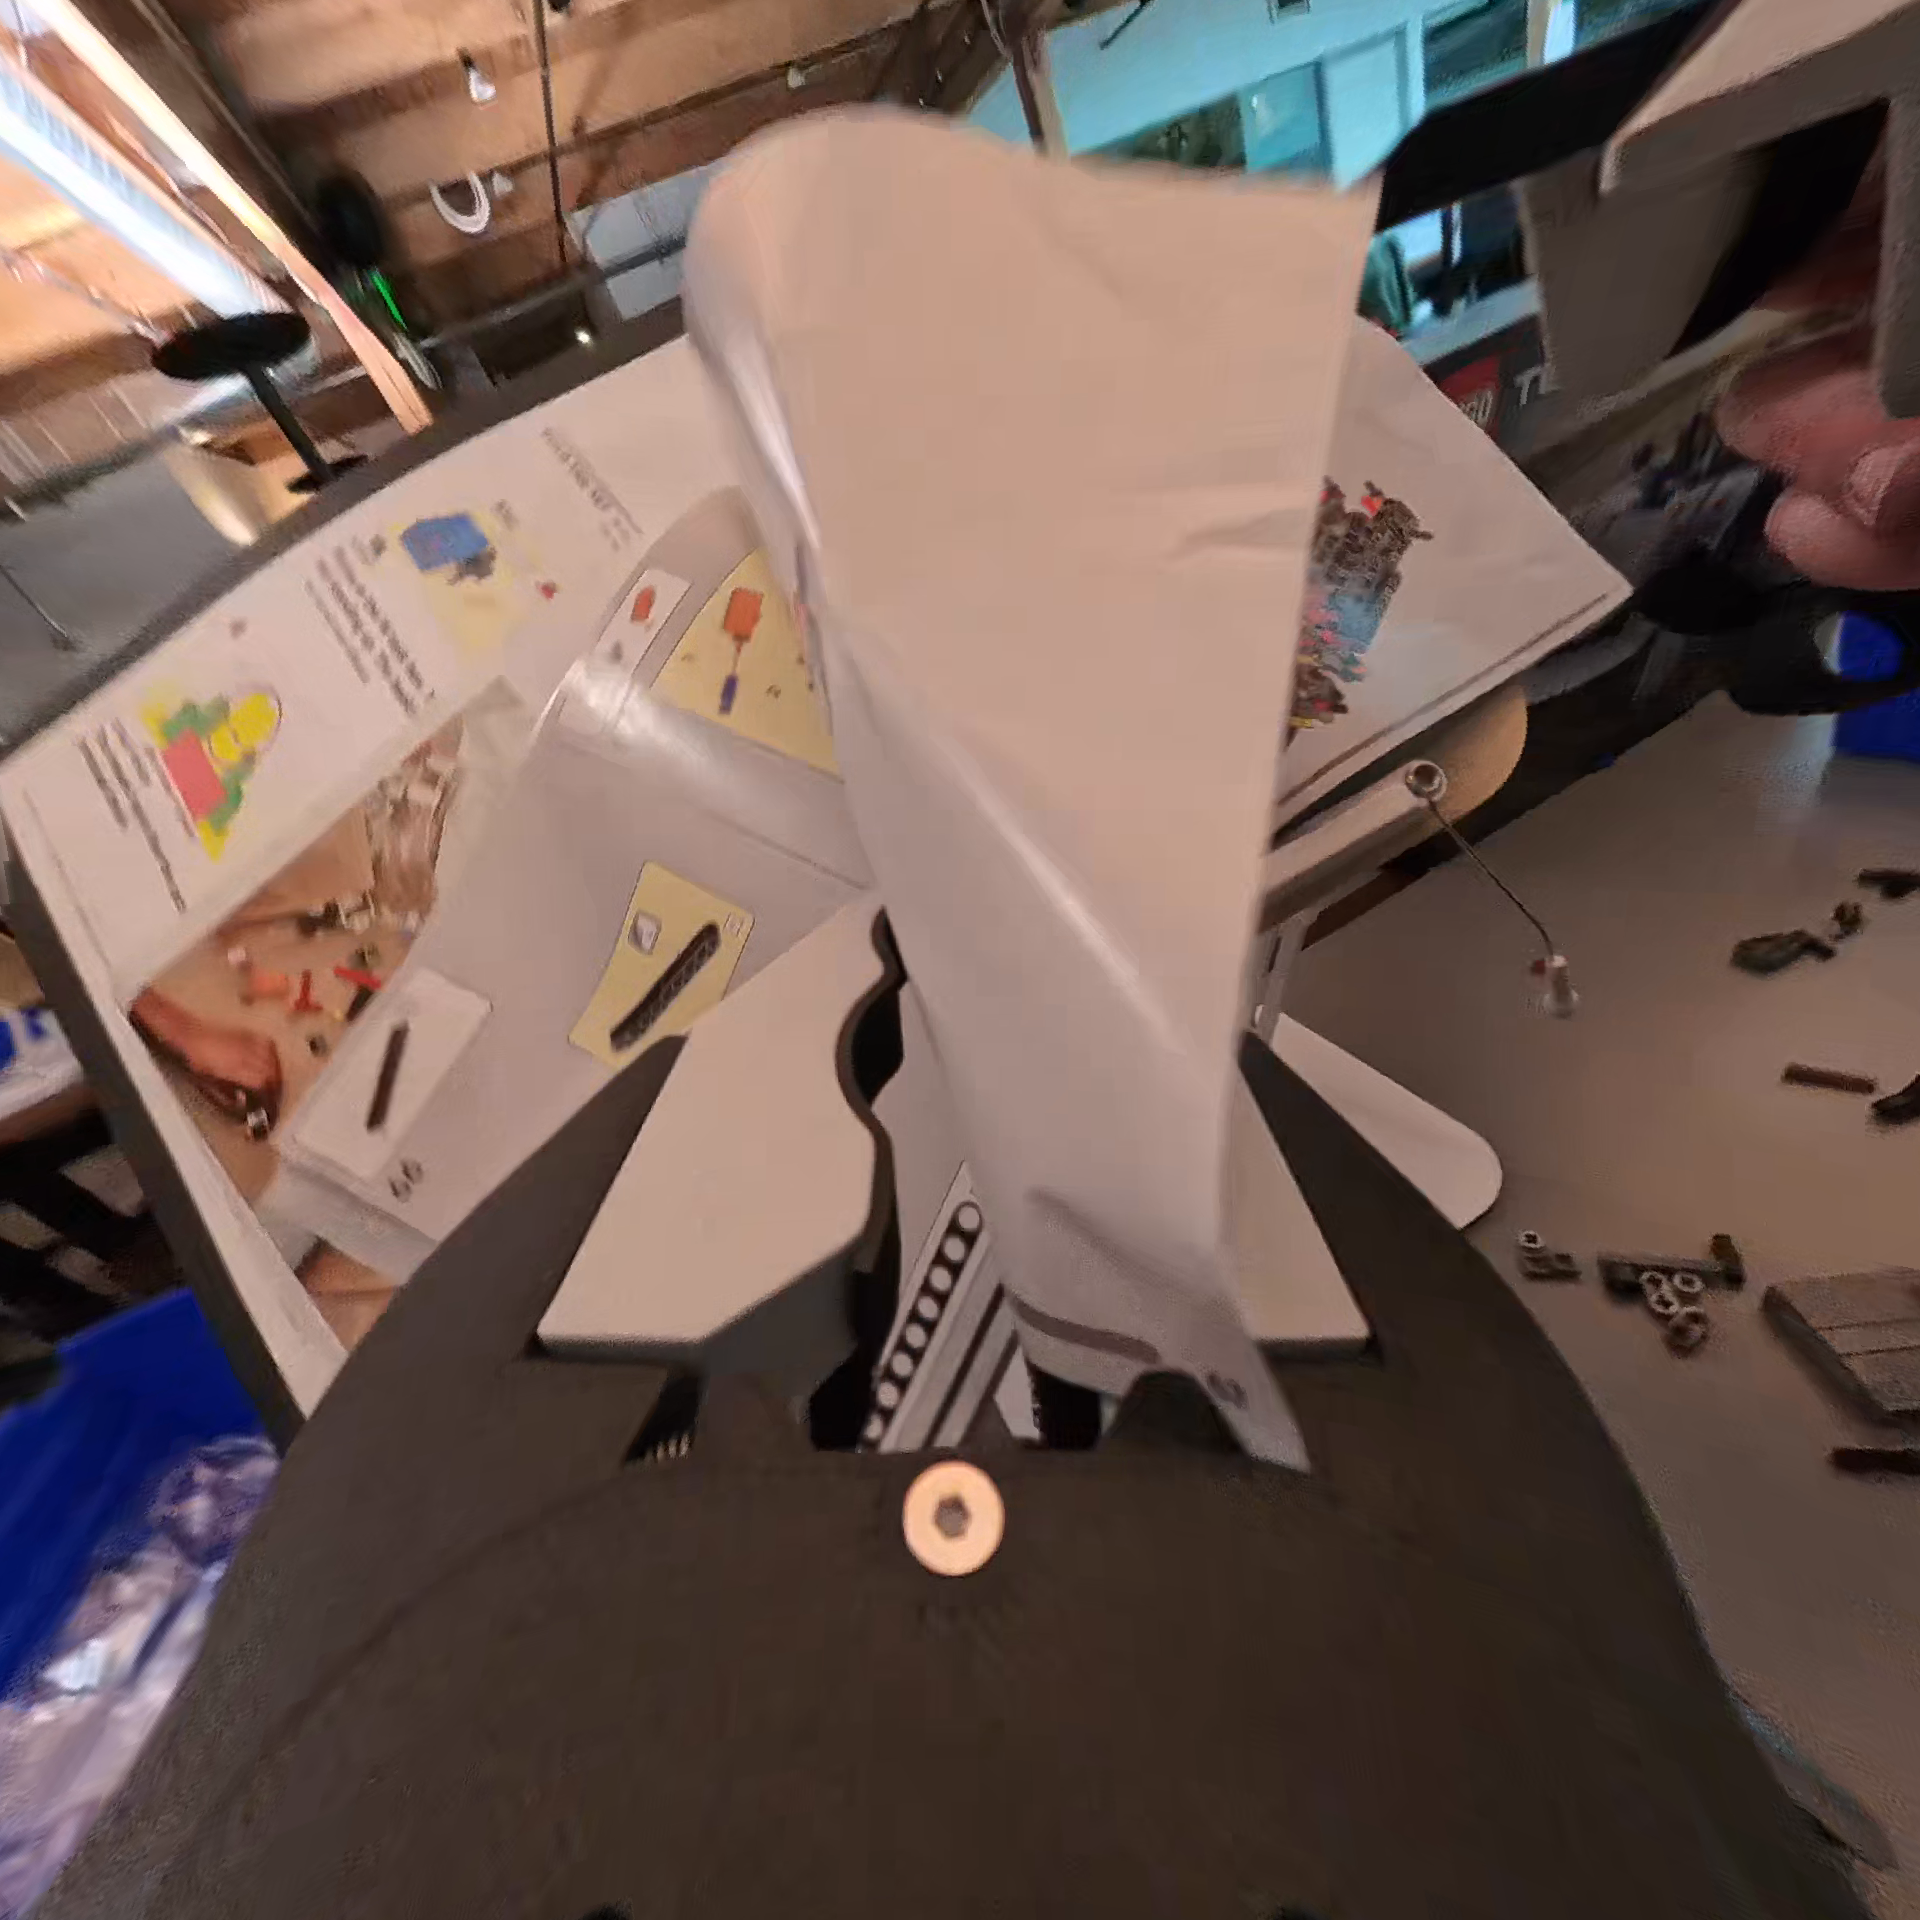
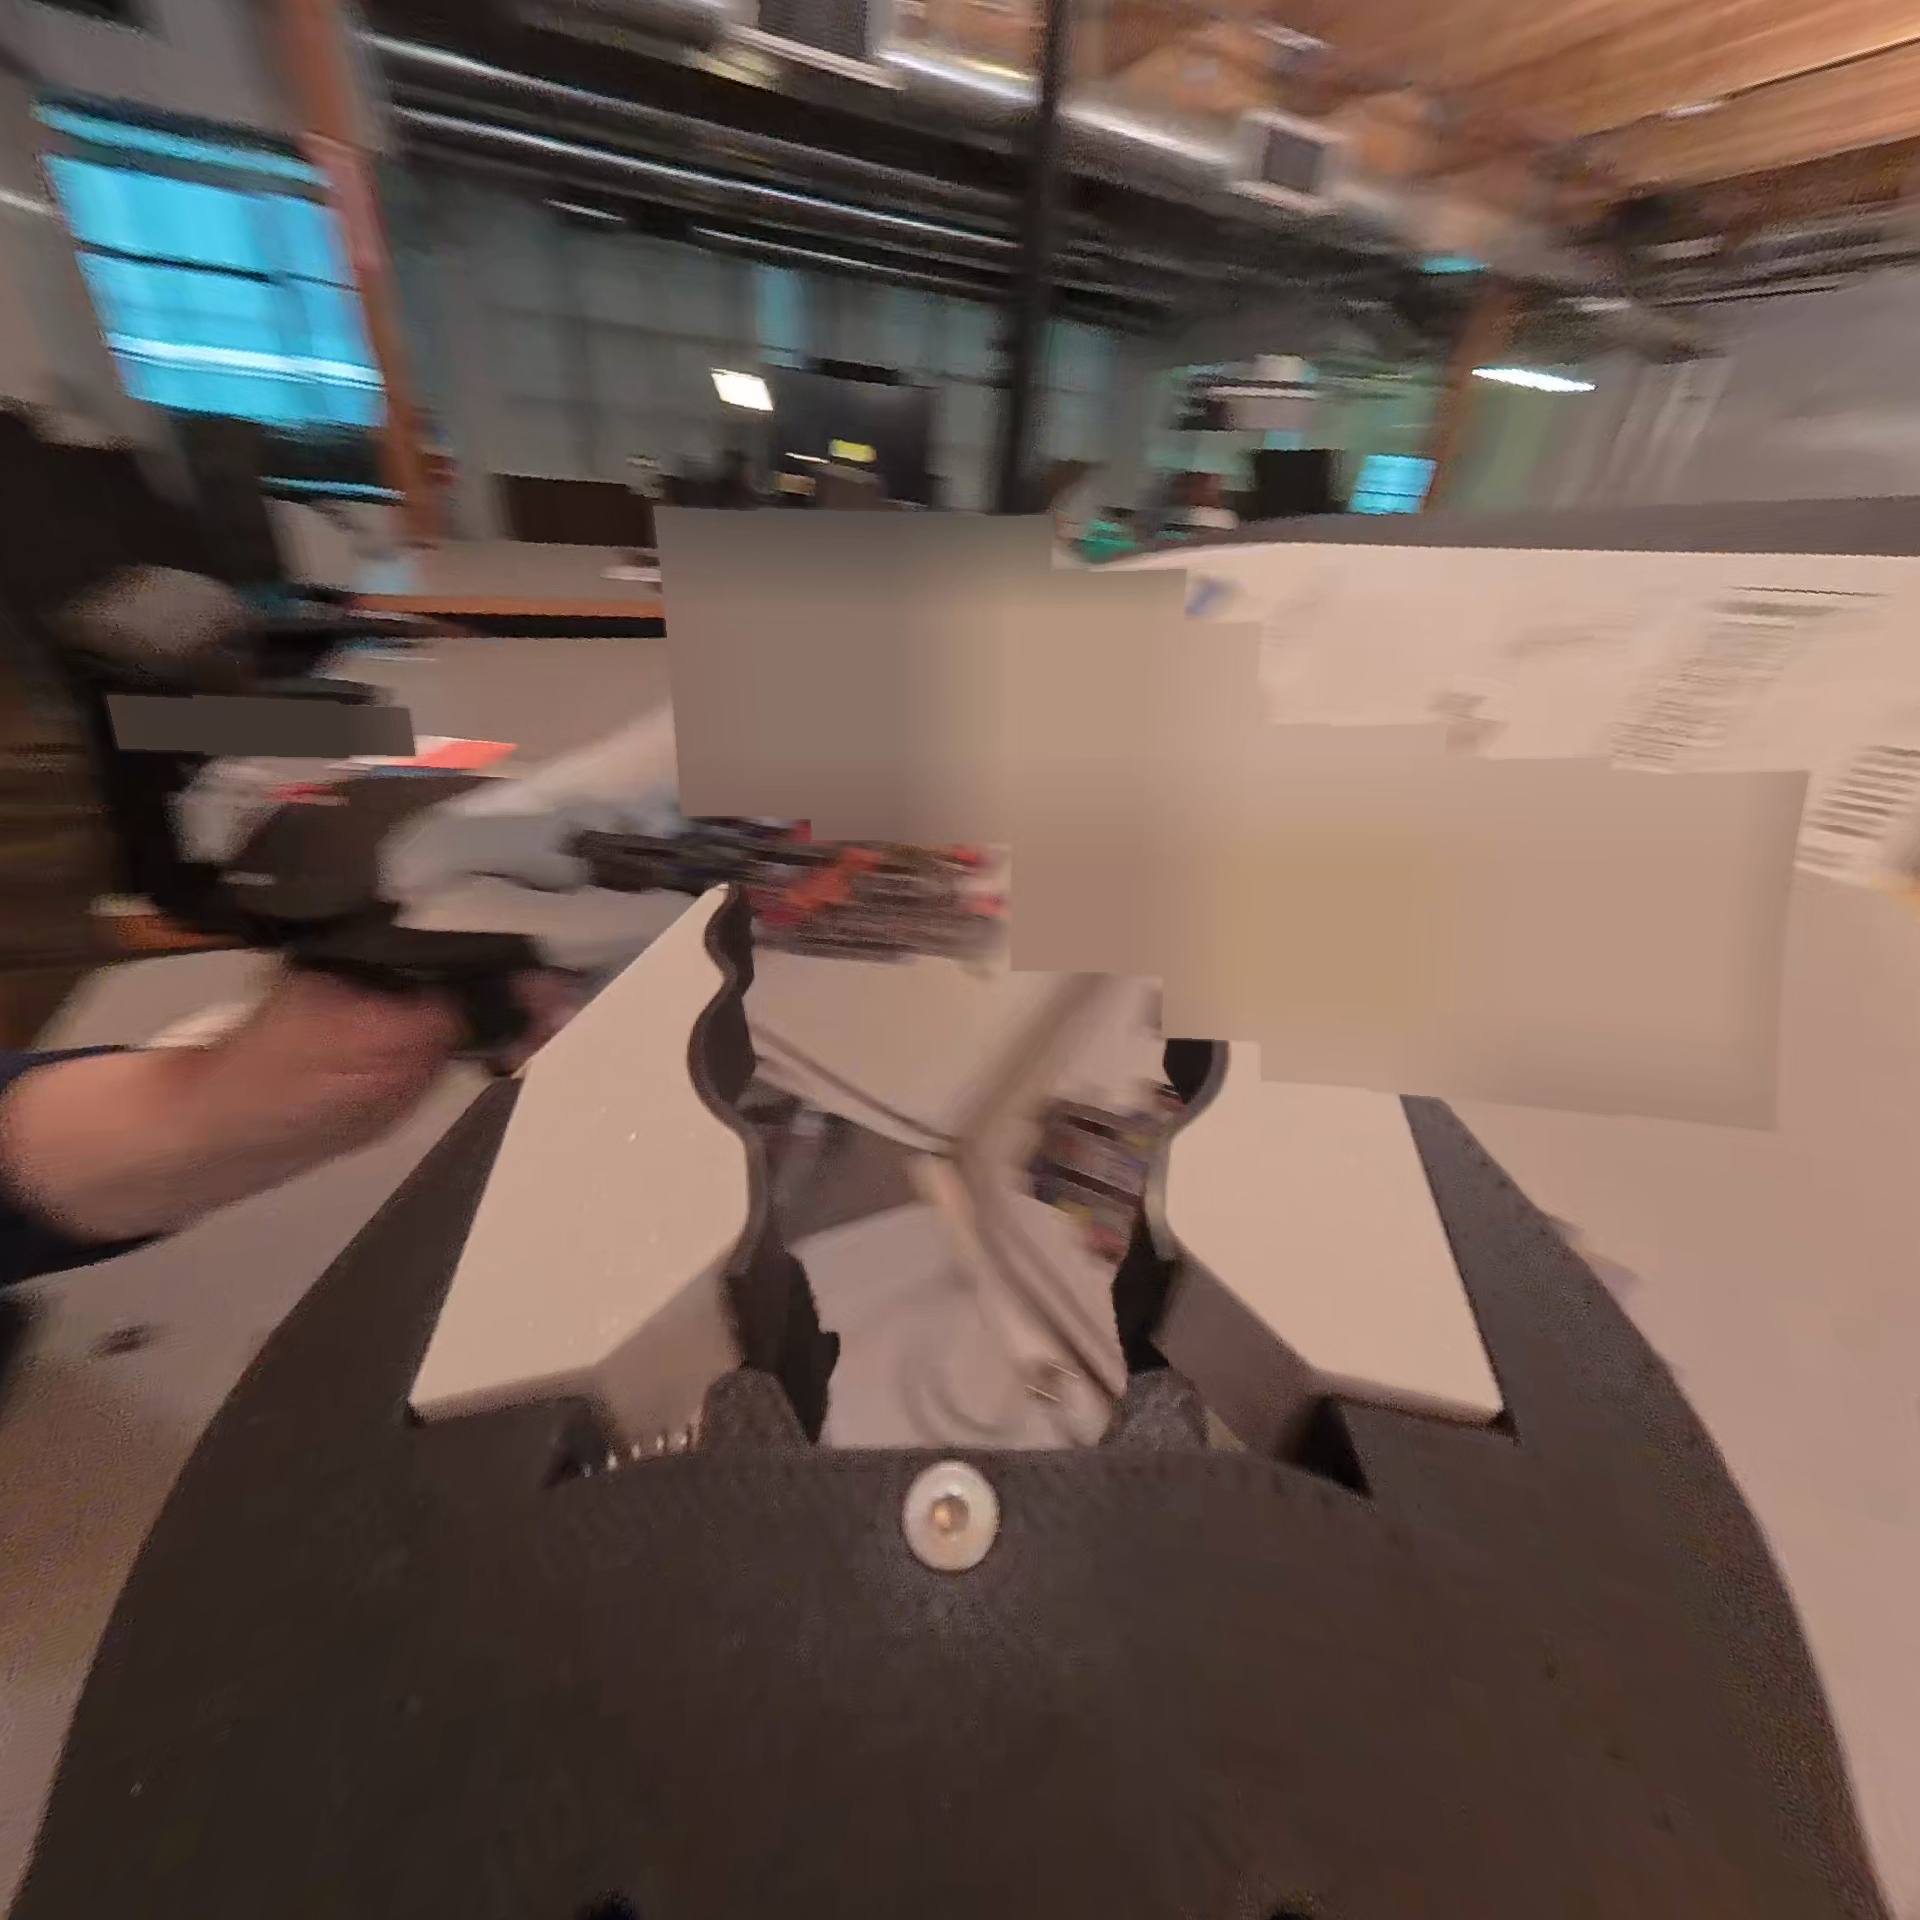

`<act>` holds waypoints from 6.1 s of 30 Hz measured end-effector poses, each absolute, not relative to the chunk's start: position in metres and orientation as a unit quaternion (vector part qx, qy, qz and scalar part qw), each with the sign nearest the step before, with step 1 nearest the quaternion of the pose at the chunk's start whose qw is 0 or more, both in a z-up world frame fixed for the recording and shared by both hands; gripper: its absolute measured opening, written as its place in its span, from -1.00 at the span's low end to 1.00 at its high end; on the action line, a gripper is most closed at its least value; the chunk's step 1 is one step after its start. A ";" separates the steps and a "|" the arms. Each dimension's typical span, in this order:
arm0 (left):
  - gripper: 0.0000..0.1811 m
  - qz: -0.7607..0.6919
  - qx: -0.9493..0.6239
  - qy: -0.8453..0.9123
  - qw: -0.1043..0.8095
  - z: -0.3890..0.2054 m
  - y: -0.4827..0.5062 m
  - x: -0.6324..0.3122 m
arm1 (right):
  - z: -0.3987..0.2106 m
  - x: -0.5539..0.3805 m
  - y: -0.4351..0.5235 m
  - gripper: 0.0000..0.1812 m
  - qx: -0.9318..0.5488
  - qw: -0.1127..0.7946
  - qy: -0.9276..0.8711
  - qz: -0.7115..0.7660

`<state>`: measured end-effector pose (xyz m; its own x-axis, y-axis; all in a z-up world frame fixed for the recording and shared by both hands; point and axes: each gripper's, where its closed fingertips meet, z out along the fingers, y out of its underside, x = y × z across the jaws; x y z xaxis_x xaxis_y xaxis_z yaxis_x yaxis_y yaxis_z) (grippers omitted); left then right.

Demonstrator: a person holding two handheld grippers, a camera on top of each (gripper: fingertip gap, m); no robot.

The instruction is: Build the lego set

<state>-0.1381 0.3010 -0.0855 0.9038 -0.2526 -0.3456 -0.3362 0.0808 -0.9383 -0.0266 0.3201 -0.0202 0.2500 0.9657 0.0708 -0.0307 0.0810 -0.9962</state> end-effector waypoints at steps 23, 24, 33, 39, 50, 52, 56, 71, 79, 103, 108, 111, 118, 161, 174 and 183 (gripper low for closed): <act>-1.00 -0.196 -0.668 0.115 0.708 -0.106 0.290 -0.207 | -0.102 0.051 0.448 -0.13 -0.663 0.634 -0.380 0.118; -1.00 -0.201 -0.668 0.114 0.708 -0.106 0.290 -0.208 | -0.101 0.052 0.448 -0.16 -0.662 0.636 -0.378 0.120; -1.00 -0.210 -0.667 0.098 0.709 -0.106 0.290 -0.220 | -0.100 0.054 0.449 -0.37 -0.658 0.643 -0.375 0.117; -1.00 -0.207 -0.668 0.097 0.708 -0.107 0.291 -0.221 | -0.097 0.056 0.449 -0.61 -0.654 0.649 -0.375 0.106; -1.00 -0.188 -0.678 0.104 0.703 -0.112 0.293 -0.221 | -0.082 0.054 0.435 -0.99 -0.630 0.664 -0.390 0.103; -1.00 -0.182 -0.680 0.104 0.703 -0.113 0.294 -0.222 | -0.074 0.052 0.429 -1.00 -0.622 0.668 -0.392 0.117; -1.00 -0.171 -0.684 0.096 0.703 -0.114 0.295 -0.228 | -0.064 0.050 0.421 -1.00 -0.618 0.667 -0.389 0.150; -1.00 -0.158 -0.689 0.095 0.701 -0.118 0.296 -0.232 | -0.064 0.048 0.418 -0.98 -0.622 0.652 -0.390 0.190; -1.00 -0.154 -0.688 0.095 0.703 -0.116 0.295 -0.234 | -0.062 0.049 0.417 -0.98 -0.619 0.655 -0.388 0.194; -1.00 -0.142 -0.691 0.095 0.702 -0.119 0.297 -0.237 | -0.063 0.049 0.418 -1.00 -0.619 0.655 -0.385 0.198; -1.00 -0.142 -0.691 0.095 0.703 -0.118 0.296 -0.237 | -0.063 0.049 0.418 -1.00 -0.619 0.655 -0.385 0.199; -1.00 -0.142 -0.691 0.094 0.702 -0.118 0.296 -0.238 | -0.062 0.049 0.416 -1.00 -0.617 0.655 -0.386 0.202; -1.00 -0.130 -0.698 0.090 0.699 -0.122 0.298 -0.241 | -0.053 0.042 0.405 -1.00 -0.603 0.657 -0.391 0.229; 0.05 0.073 -0.673 0.328 0.659 -0.123 0.289 -0.101 | -0.072 -0.069 0.216 -0.21 -0.440 0.436 -0.633 0.464; -0.82 -0.094 -0.680 0.251 0.682 -0.114 0.284 -0.130 | -0.064 -0.006 0.366 -0.11 -0.567 0.613 -0.484 0.261; -0.49 -0.299 -0.627 0.272 0.666 -0.109 0.266 -0.118 | -0.094 0.048 0.436 -0.04 -0.655 0.623 -0.412 0.116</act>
<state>-0.1184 0.2657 -0.1093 0.6737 -0.7389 0.0135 0.0577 0.0344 -0.9977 0.0484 0.4365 -0.0938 0.6334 0.6844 0.3611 0.3949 0.1155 -0.9115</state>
